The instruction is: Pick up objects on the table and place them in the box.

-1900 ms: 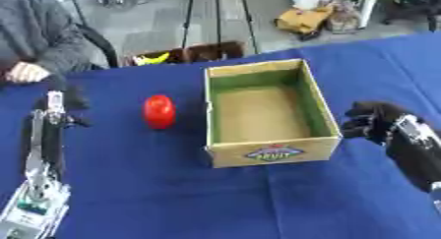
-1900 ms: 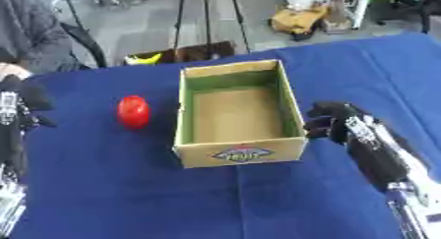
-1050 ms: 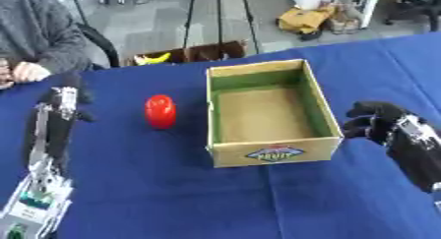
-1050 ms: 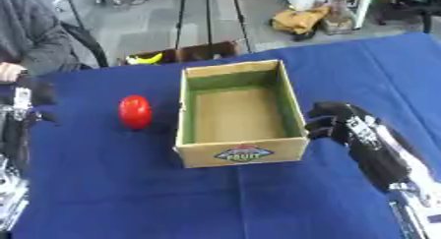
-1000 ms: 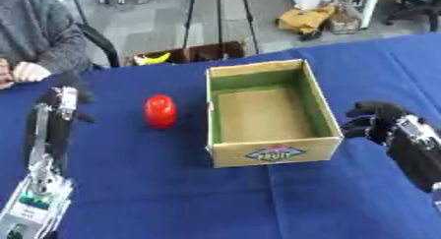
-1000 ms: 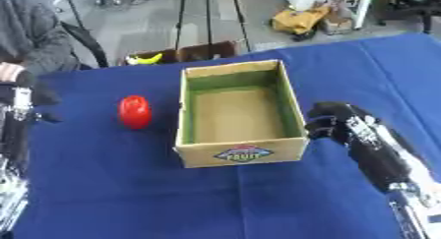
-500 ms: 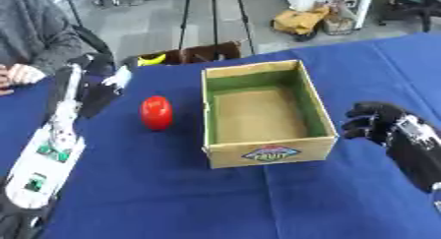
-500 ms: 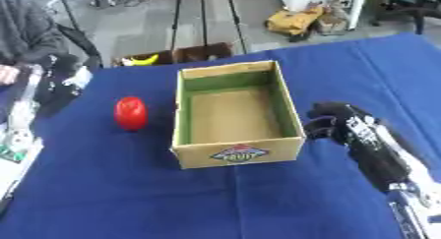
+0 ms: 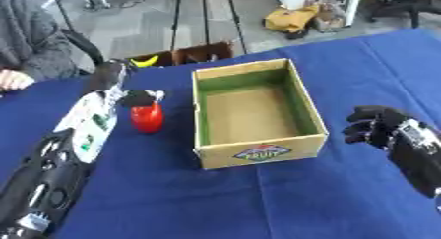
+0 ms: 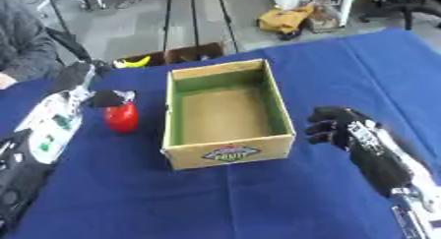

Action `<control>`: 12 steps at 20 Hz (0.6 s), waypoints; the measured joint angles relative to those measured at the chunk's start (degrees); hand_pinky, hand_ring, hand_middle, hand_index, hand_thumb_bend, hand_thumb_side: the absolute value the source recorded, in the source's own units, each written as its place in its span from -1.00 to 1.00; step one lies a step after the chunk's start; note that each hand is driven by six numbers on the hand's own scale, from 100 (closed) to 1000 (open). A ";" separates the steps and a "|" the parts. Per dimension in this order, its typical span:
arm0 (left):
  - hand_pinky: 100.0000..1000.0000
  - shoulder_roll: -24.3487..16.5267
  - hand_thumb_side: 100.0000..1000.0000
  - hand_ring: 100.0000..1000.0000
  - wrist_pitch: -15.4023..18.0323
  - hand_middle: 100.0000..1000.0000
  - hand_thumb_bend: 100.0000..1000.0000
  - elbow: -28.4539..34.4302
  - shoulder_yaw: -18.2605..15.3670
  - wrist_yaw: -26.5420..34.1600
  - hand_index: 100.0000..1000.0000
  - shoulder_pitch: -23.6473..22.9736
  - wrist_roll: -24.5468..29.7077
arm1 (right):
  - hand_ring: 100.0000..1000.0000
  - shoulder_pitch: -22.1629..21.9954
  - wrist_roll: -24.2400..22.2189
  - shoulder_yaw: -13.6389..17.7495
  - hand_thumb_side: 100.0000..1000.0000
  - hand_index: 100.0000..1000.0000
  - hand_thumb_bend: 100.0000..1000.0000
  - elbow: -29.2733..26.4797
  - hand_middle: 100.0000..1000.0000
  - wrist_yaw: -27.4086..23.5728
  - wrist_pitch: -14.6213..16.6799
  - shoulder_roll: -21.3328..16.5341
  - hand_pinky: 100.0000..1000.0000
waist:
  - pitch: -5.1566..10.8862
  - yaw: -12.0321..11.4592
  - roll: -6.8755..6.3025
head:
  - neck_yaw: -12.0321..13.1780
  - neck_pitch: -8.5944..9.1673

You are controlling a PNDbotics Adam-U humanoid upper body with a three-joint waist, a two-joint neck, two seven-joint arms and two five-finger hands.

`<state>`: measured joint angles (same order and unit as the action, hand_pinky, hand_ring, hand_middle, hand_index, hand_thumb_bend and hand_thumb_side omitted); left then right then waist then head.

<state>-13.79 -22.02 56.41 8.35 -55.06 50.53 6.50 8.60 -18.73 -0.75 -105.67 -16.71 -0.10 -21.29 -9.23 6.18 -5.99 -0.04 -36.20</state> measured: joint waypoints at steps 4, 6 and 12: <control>-0.10 1.07 -0.12 0.27 0.07 0.27 0.25 -2.34 -0.50 -2.12 0.55 0.11 -0.05 | 0.35 0.02 -0.09 -0.01 0.44 0.58 -0.98 0.00 0.34 0.03 -0.05 -0.01 0.32 | -0.03 0.25 -0.22 | 0.24 0.04; -0.11 1.27 -0.12 0.26 0.03 0.26 0.24 -2.87 -0.51 -2.76 0.56 0.13 -0.06 | 0.35 0.04 -0.19 -0.01 0.44 0.58 -0.97 0.00 0.34 0.03 -0.08 -0.01 0.32 | -0.03 0.26 -0.22 | 0.24 0.04; -0.13 1.27 -0.19 0.24 -0.97 0.26 0.16 -3.40 -0.47 -4.28 0.57 0.14 2.72 | 0.35 0.06 -0.22 -0.01 0.44 0.58 -0.97 0.00 0.34 0.03 -0.07 -0.01 0.32 | -0.03 0.26 -0.23 | 0.23 0.04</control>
<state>-12.52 -22.99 53.01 7.88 -59.34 50.67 9.22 8.66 -18.95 -0.76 -105.67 -16.67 -0.17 -21.29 -9.26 6.44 -6.22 0.19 -36.17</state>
